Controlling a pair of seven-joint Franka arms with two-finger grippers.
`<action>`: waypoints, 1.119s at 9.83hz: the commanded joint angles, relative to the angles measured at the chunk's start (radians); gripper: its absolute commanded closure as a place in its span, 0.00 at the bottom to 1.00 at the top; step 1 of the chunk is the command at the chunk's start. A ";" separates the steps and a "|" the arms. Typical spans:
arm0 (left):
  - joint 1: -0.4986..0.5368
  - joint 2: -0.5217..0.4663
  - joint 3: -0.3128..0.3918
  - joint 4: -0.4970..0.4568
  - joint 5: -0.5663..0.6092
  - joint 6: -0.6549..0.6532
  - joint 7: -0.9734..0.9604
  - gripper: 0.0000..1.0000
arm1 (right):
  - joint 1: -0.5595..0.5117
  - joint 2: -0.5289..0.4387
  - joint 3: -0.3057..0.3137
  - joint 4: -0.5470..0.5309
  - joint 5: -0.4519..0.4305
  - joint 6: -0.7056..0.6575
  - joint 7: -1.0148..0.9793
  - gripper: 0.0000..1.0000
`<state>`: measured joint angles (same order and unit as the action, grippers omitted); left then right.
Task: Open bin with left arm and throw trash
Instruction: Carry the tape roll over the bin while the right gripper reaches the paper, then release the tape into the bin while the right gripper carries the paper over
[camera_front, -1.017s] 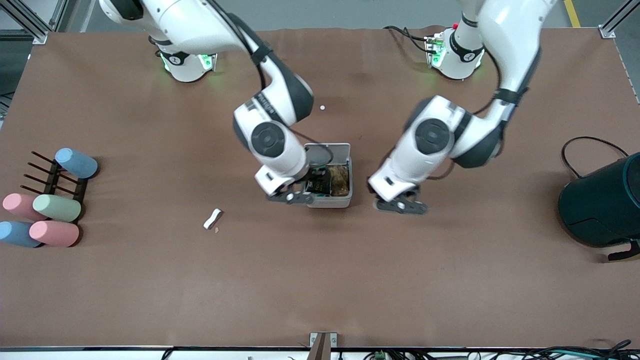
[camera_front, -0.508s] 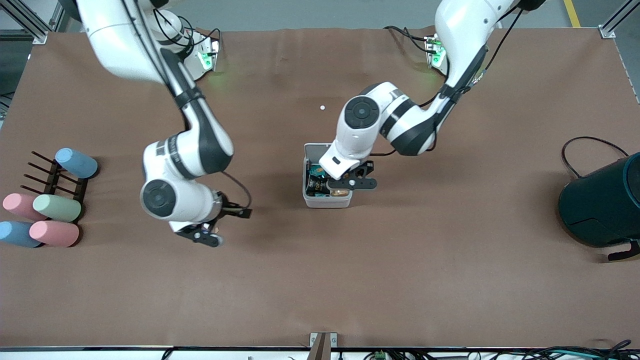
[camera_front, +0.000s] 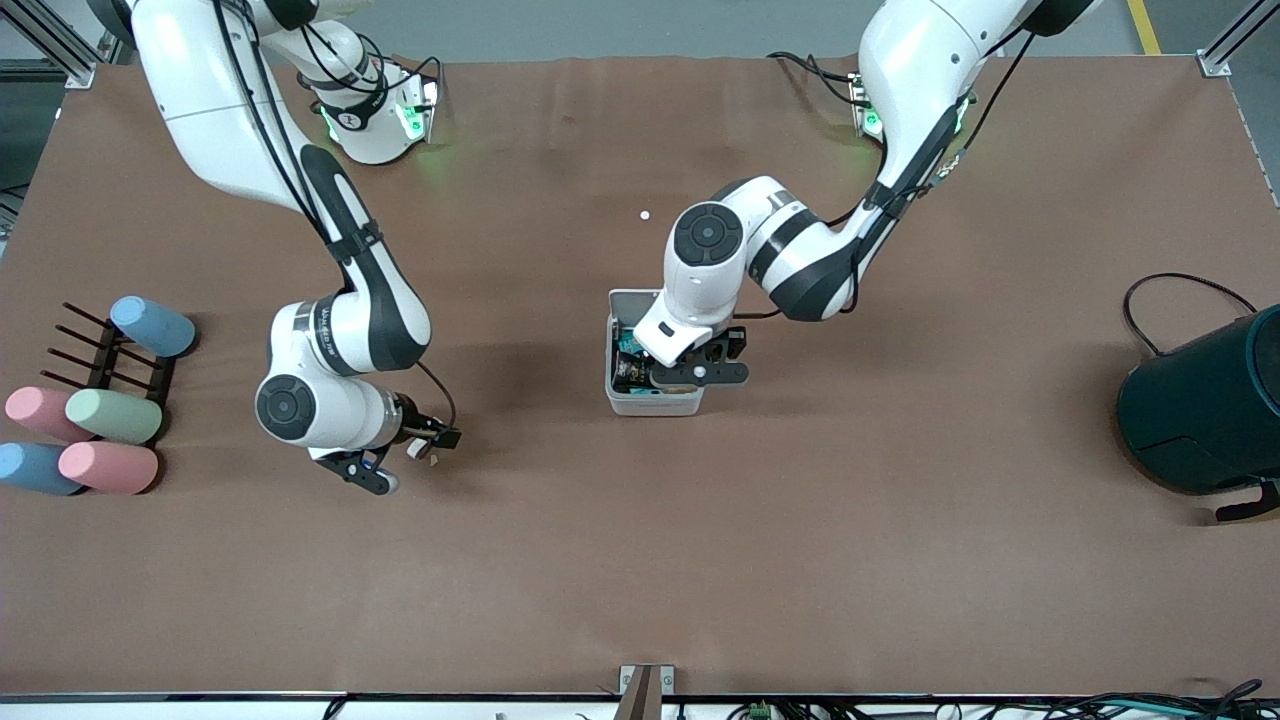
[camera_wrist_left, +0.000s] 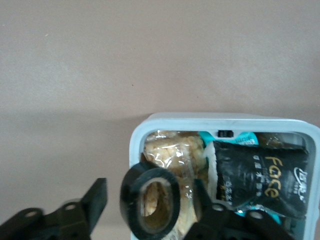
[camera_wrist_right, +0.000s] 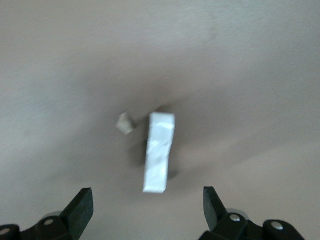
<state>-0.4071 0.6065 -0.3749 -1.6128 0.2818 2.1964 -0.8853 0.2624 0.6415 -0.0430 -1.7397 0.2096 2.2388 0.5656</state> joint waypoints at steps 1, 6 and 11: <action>0.019 -0.007 -0.001 0.024 0.023 -0.021 -0.001 0.00 | -0.023 -0.017 0.014 -0.070 -0.010 0.109 0.019 0.05; 0.178 -0.152 -0.015 0.169 -0.037 -0.369 0.070 0.00 | -0.014 0.015 0.012 -0.057 -0.013 0.147 0.036 1.00; 0.398 -0.347 0.004 0.166 -0.166 -0.492 0.443 0.00 | 0.006 -0.063 0.021 0.148 -0.010 -0.187 0.124 1.00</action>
<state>-0.0258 0.3399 -0.3792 -1.4266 0.1530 1.7477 -0.5079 0.2559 0.6304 -0.0331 -1.6808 0.2085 2.1908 0.6205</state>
